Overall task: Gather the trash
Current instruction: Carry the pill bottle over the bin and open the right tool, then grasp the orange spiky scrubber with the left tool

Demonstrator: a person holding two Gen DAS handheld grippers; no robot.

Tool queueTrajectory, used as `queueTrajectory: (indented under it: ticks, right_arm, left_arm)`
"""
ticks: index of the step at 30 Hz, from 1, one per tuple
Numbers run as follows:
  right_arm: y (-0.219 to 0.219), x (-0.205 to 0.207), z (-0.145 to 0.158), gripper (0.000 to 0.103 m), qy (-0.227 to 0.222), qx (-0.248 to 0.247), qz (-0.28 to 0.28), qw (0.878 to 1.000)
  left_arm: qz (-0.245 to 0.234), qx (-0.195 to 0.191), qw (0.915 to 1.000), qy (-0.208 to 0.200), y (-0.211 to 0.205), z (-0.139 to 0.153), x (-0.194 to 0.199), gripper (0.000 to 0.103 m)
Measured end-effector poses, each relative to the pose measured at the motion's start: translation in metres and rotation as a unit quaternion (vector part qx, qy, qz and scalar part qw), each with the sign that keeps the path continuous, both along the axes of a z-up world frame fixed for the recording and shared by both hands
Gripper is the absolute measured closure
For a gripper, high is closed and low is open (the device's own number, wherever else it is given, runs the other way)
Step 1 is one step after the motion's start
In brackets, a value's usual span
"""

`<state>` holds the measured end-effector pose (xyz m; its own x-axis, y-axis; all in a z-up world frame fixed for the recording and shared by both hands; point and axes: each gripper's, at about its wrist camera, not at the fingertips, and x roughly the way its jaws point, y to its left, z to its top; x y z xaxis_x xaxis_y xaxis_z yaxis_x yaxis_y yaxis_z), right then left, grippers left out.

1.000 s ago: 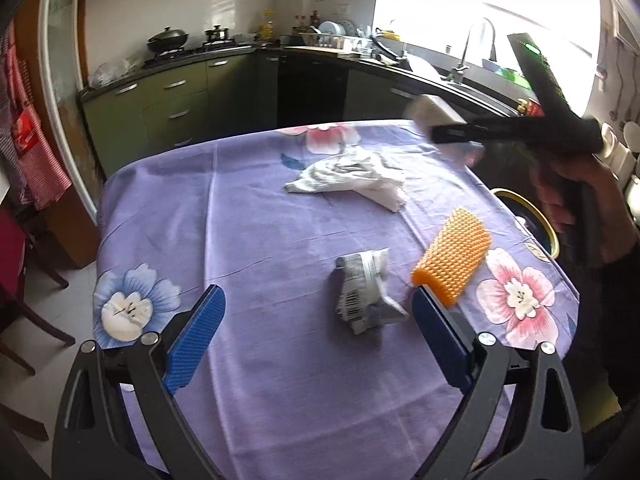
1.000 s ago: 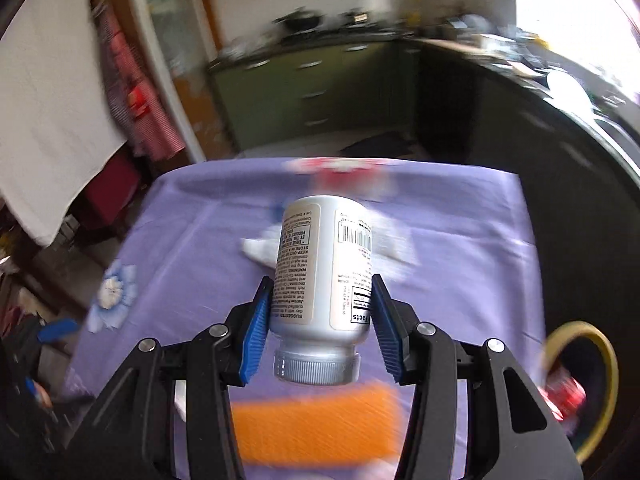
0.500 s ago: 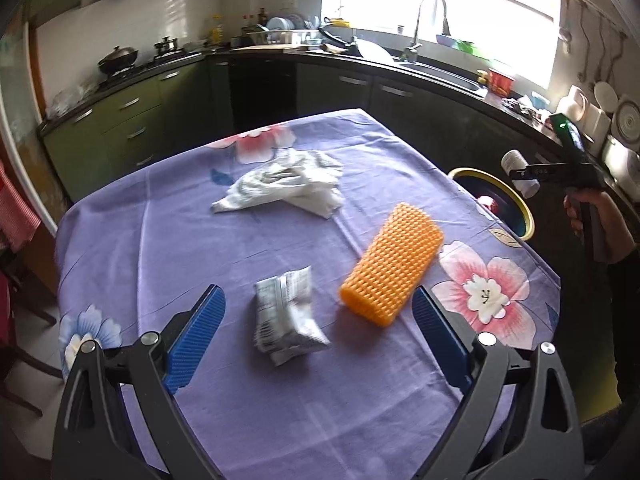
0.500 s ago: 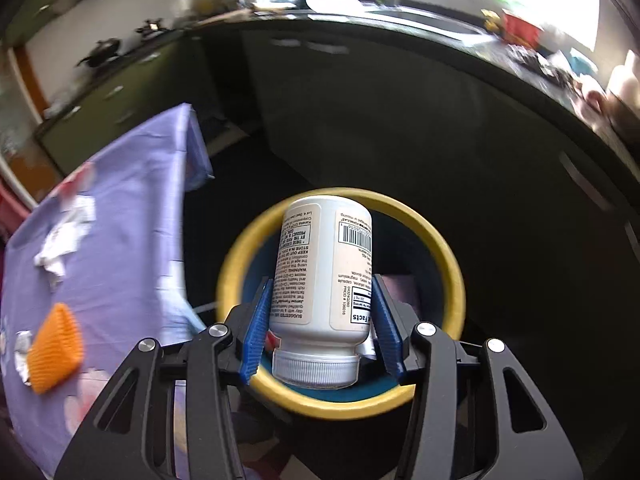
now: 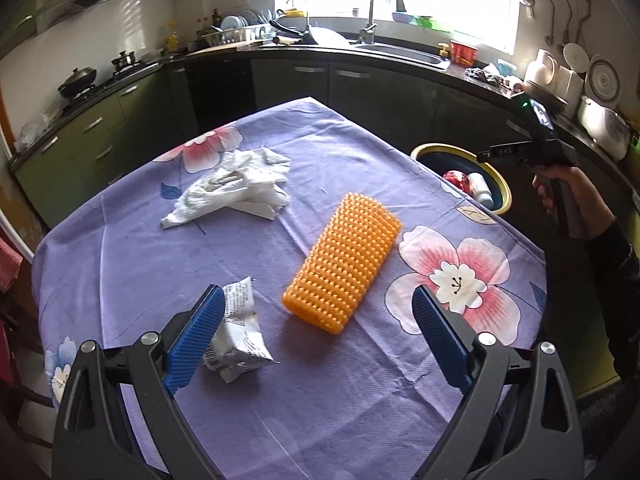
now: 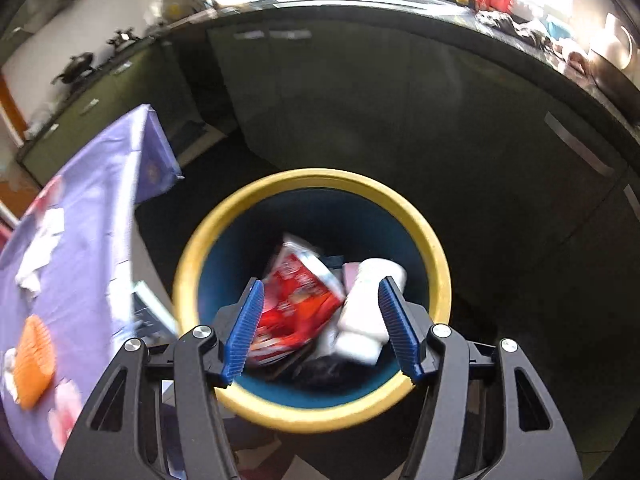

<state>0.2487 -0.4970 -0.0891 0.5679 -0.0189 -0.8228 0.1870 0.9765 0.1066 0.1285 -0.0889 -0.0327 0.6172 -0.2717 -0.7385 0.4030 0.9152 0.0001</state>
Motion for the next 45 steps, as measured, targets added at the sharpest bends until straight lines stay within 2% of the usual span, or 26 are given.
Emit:
queueTrajectory:
  ticks: [7,13,17,25,26,29,34,39,41,45]
  right_arm:
    - [0.036,-0.049,0.023,0.04,-0.039,0.001,0.033,0.999]
    - [0.057,-0.077,0.029,0.039,-0.05,0.019,0.056,0.997]
    - [0.067,-0.088,0.031,0.039,-0.054,0.012,0.067,0.996]
    - [0.074,-0.089,0.025,0.037,-0.052,0.024,0.081,0.995]
    - [0.074,-0.087,0.024,0.037,-0.051,0.026,0.082,0.995]
    - [0.076,-0.085,0.02,0.037,-0.048,0.029,0.084,0.995]
    - [0.078,-0.084,0.018,0.037,-0.047,0.032,0.086,0.995]
    - [0.08,-0.086,0.018,0.037,-0.05,0.036,0.087,0.994]
    - [0.08,-0.088,0.018,0.037,-0.051,0.038,0.087,0.994]
    - [0.077,-0.096,0.019,0.037,-0.057,0.045,0.083,0.994]
  left_arm:
    - [-0.021,-0.015,0.9994,0.023,-0.002,-0.009,0.011,0.013]
    - [-0.091,-0.002,0.9951,0.038,-0.028,-0.019,0.04,0.013]
    - [-0.126,0.015,0.9896,0.067,-0.048,-0.037,0.063,0.013]
    - [-0.125,0.05,0.9857,0.101,-0.062,-0.068,0.084,0.013]
    - [-0.125,0.052,0.9853,0.103,-0.063,-0.07,0.085,0.017]
    - [-0.125,0.054,0.9844,0.111,-0.062,-0.074,0.087,0.038]
    - [-0.123,0.053,0.9854,0.104,-0.059,-0.074,0.085,0.053]
    - [-0.127,0.048,0.9868,0.088,-0.058,-0.064,0.078,0.082]
    - [-0.127,0.044,0.9873,0.085,-0.058,-0.059,0.075,0.087]
    - [-0.133,0.04,0.9875,0.075,-0.063,-0.045,0.065,0.089]
